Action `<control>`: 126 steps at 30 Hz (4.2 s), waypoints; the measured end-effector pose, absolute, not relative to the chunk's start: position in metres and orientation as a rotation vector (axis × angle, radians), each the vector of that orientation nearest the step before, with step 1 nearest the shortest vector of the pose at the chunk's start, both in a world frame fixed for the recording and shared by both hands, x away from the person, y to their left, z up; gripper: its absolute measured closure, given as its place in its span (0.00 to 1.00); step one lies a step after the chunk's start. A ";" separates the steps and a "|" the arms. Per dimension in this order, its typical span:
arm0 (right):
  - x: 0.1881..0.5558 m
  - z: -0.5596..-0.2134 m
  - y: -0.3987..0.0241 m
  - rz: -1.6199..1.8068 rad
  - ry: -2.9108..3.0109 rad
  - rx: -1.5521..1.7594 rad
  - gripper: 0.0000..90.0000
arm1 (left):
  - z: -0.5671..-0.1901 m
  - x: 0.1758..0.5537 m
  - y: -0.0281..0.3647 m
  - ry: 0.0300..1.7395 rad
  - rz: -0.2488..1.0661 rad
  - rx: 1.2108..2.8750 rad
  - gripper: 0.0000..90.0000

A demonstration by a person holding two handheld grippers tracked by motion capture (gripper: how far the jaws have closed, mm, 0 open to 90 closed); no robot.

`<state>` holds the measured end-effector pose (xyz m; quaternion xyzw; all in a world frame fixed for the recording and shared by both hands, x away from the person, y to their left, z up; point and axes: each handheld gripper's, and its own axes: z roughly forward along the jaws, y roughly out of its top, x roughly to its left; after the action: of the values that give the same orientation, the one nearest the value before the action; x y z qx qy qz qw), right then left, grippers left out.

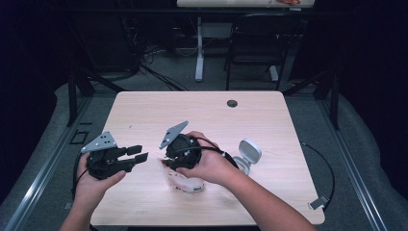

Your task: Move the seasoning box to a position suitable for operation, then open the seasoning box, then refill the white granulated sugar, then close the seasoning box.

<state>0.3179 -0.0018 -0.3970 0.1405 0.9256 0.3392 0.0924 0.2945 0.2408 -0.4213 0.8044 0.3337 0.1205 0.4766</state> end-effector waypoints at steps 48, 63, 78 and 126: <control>0.322 -0.406 -0.012 0.931 2.793 0.342 0.99 | -0.432 0.296 0.225 0.781 0.264 2.016 0.66; 0.319 -0.407 -0.044 1.103 2.762 0.426 1.00 | -0.435 0.296 0.218 0.759 0.254 2.036 0.66; 0.314 -0.400 -0.071 1.324 2.665 0.494 1.00 | -0.440 0.295 0.206 0.695 0.223 2.049 0.63; 0.313 -0.409 -0.125 1.565 2.517 0.541 1.00 | -0.494 0.322 0.137 0.487 0.032 2.100 0.50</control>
<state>0.3133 -0.1252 -0.4087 0.1790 0.8336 0.5185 0.0644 0.3219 0.1370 -0.4938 0.8581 0.1992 0.0131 0.4732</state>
